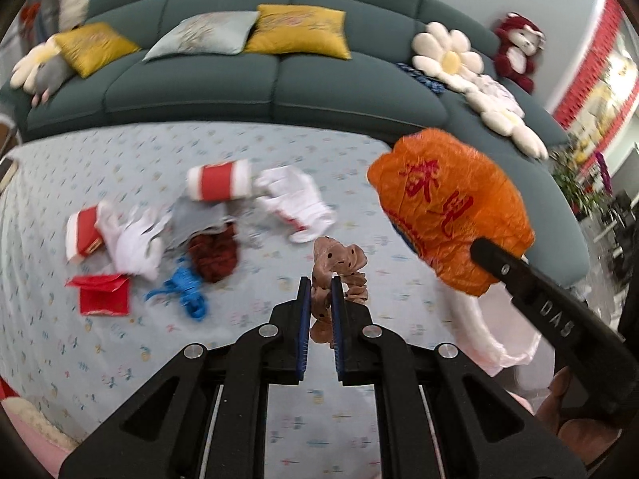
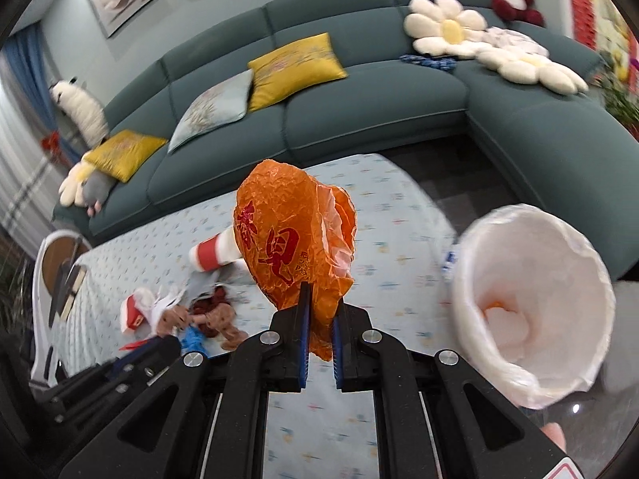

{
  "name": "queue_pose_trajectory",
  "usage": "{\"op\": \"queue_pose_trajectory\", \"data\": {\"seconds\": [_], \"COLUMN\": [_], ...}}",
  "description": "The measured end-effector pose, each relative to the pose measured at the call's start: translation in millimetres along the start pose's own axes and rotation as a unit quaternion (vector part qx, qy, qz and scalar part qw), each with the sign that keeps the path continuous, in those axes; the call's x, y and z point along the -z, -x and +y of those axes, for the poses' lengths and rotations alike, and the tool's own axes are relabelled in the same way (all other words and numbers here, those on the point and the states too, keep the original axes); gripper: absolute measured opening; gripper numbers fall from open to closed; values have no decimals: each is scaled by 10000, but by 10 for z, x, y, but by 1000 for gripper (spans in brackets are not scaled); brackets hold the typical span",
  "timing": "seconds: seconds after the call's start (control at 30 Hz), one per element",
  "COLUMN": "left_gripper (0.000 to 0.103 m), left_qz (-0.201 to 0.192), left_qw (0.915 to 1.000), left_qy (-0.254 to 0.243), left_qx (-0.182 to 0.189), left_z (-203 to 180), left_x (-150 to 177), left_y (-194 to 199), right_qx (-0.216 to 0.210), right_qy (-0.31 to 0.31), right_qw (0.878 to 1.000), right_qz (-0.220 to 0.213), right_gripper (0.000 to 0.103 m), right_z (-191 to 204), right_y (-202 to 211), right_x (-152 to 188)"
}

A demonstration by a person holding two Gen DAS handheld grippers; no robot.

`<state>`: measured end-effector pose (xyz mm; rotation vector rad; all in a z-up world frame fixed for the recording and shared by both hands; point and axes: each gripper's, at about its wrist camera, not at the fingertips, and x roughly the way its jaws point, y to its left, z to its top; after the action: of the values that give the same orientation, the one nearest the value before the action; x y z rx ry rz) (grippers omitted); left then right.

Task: Collect trash
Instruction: 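Carry the scrunchie and orange bag over the bin and release both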

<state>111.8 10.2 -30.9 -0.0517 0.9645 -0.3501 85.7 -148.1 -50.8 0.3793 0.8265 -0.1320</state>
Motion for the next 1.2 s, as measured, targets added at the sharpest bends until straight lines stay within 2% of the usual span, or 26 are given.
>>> {"op": "queue_pose_trajectory", "data": {"seconds": [0.23, 0.57, 0.8, 1.2], "left_gripper": [10, 10, 10, 12], "left_qz": [-72, -69, 1, 31], "left_qw": [9978, 9887, 9830, 9759], "left_qy": [-640, -1463, -1799, -2125], "left_qx": [141, 329, 379, 490], "left_z": [-683, -1569, -1939, -2336], "left_x": [-11, 104, 165, 203], "left_y": [19, -78, -198, -343], "right_qx": [275, 568, 676, 760], "right_qy": [-539, -1106, -1350, -1619], "right_qw": [9980, 9917, 9881, 9835], "right_qz": [-205, -322, -311, -279], "right_gripper": [9, 9, 9, 11], "right_z": [-724, -1481, -1763, -2088], "right_y": [285, 512, 538, 472], "right_x": [44, 210, 289, 333]}}
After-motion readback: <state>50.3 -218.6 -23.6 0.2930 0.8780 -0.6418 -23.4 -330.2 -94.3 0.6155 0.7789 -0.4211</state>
